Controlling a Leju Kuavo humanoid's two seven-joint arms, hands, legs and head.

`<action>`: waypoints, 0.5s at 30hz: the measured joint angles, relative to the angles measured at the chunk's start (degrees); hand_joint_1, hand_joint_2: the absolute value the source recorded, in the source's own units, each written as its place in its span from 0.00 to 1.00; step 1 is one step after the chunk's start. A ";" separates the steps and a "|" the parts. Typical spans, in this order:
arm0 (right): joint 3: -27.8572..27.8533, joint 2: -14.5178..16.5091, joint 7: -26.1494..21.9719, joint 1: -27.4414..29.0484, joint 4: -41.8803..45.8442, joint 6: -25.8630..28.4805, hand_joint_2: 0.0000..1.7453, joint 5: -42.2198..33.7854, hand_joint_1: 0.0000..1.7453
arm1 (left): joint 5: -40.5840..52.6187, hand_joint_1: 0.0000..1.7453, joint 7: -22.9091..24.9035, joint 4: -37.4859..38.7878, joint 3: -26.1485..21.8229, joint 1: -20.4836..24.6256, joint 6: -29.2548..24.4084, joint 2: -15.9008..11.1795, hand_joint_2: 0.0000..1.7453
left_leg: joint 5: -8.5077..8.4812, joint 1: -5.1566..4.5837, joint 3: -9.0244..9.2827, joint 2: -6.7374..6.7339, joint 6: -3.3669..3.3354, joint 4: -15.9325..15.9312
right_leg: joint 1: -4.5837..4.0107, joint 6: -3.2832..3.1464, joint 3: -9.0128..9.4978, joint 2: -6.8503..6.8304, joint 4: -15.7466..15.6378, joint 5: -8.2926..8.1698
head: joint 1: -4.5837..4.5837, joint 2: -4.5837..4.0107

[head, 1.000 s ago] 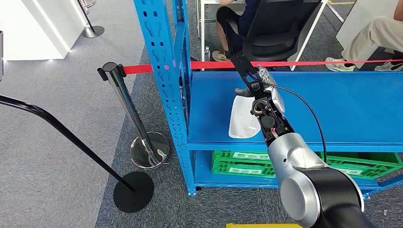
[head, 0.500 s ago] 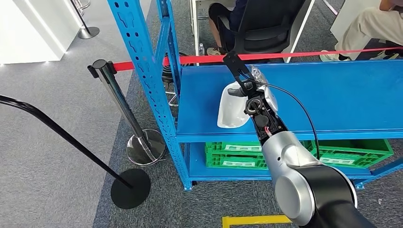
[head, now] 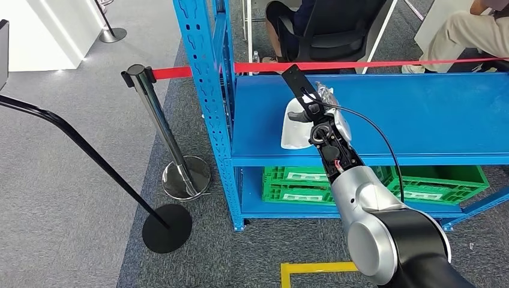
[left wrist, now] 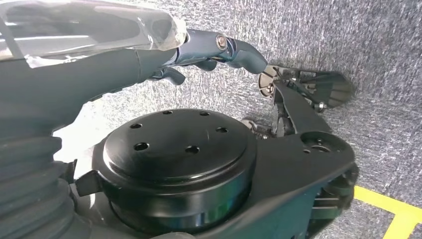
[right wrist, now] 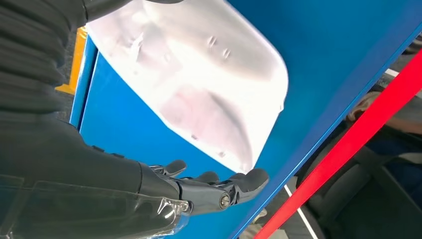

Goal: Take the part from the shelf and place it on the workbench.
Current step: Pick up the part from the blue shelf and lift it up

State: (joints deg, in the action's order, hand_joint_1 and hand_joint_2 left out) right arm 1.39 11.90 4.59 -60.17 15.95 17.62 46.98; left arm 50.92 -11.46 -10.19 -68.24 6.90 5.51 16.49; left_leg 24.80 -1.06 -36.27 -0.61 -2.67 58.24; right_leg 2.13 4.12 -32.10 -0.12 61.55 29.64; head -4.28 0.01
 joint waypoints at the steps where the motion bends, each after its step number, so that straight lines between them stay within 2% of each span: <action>1: -0.01 -0.03 0.01 0.03 -0.01 0.03 1.00 0.00 0.00 | 0.03 0.00 -0.01 0.00 0.01 0.01 0.01 -0.03 1.00 | 0.00 -0.12 -0.52 0.08 0.19 0.69 | -0.02 -0.31 0.45 0.08 -0.91 0.11 | -0.05 0.00; 4: -0.05 -0.02 0.02 0.16 -0.02 0.11 1.00 -0.01 0.00 | 0.05 0.00 -0.02 0.02 0.00 0.00 0.02 -0.06 1.00 | -0.15 -0.17 -1.68 0.30 0.55 1.64 | 0.06 -1.77 -0.65 0.41 -0.45 -0.24 | -0.32 0.00; 5: -0.05 0.04 0.02 0.12 -0.01 0.12 1.00 0.00 0.00 | 0.05 0.00 -0.02 0.02 0.00 0.00 0.02 -0.06 0.75 | 0.69 -0.06 -2.16 0.33 0.87 2.34 | 0.13 -2.26 -1.10 0.41 -0.43 -0.63 | -0.47 -0.01; 6: -0.06 0.07 0.02 0.04 -0.01 0.13 1.00 0.01 0.00 | 0.05 0.00 -0.02 0.02 0.00 0.00 0.02 -0.06 0.50 | 2.36 0.12 -2.92 0.37 1.29 4.05 | 0.22 -2.69 -1.58 0.38 -0.47 -1.02 | -0.60 0.00; 8: -0.07 0.09 0.05 -0.08 0.01 0.15 1.00 0.08 0.00 | -0.06 0.00 -0.21 0.02 0.00 0.03 0.08 -0.02 0.00 | 6.95 0.55 -5.16 0.39 2.10 10.63 | 0.20 -3.08 -2.47 0.38 -0.51 -1.69 | -0.92 0.00; 9: -0.07 0.06 0.08 -0.09 0.01 0.14 1.00 0.12 0.00 | -0.33 0.00 -0.35 0.02 -0.01 0.04 0.23 -0.01 0.00 | 8.70 0.73 -6.33 0.37 2.30 14.35 | 0.18 -3.09 -2.87 0.37 -0.51 -1.95 | -0.97 0.00; 10: -0.08 0.03 0.15 -0.08 0.01 0.14 1.00 0.16 0.00 | -0.64 0.00 -0.51 0.02 -0.03 0.05 0.49 -0.01 0.00 | 9.49 0.83 -6.88 0.36 2.34 16.82 | 0.13 -3.08 -3.20 0.35 -0.51 -2.22 | -1.00 -0.01; 11: -0.08 0.02 0.22 -0.09 0.01 0.13 1.00 0.20 0.00 | -0.94 0.00 -0.63 0.02 -0.04 0.05 0.79 0.01 0.00 | 9.29 0.85 -6.49 0.39 2.23 17.33 | 0.04 -3.05 -3.47 0.32 -0.51 -2.46 | -1.01 -0.01; 12: -0.08 0.02 0.29 -0.13 0.01 0.13 1.00 0.23 0.00 | -1.14 0.00 -0.69 0.02 -0.05 0.06 1.05 0.01 0.00 | 8.20 0.78 -4.89 0.46 1.92 15.45 | -0.10 -3.03 -3.67 0.31 -0.51 -2.69 | -1.02 -0.01; 13: -0.08 0.04 0.35 -0.23 0.01 0.13 1.00 0.26 0.00 | -1.18 0.00 -0.75 0.02 -0.06 0.07 1.23 0.02 0.00 | 6.69 0.58 -2.30 0.63 1.32 11.64 | -0.23 -3.02 -3.80 0.32 -0.55 -2.91 | -1.03 0.00; 14: -0.09 0.08 0.39 -0.35 0.02 0.13 1.00 0.29 0.00 | -1.17 0.00 -0.81 -0.01 -0.06 0.12 1.32 -0.06 0.00 | 5.69 0.27 0.43 0.91 0.44 7.27 | -0.24 -2.98 -3.86 0.33 -0.61 -3.12 | -0.97 0.00; 15: -0.10 0.09 0.41 -0.49 0.04 0.13 0.75 0.31 0.00 | -1.17 0.00 -0.87 -0.02 -0.06 0.18 1.41 -0.09 0.00 | 5.02 -0.05 2.66 0.99 -0.30 3.65 | -0.15 -2.85 -3.87 0.35 -0.80 -3.38 | -0.87 0.00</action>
State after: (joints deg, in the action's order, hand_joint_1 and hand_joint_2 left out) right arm 1.30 11.99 5.00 -60.66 15.99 17.75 47.28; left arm 49.75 -12.33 -10.21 -68.30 7.08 6.92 16.40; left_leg 29.81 -1.11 -33.60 0.39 -2.97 61.89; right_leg 1.98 1.27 -35.97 0.22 60.75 26.26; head -5.15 0.01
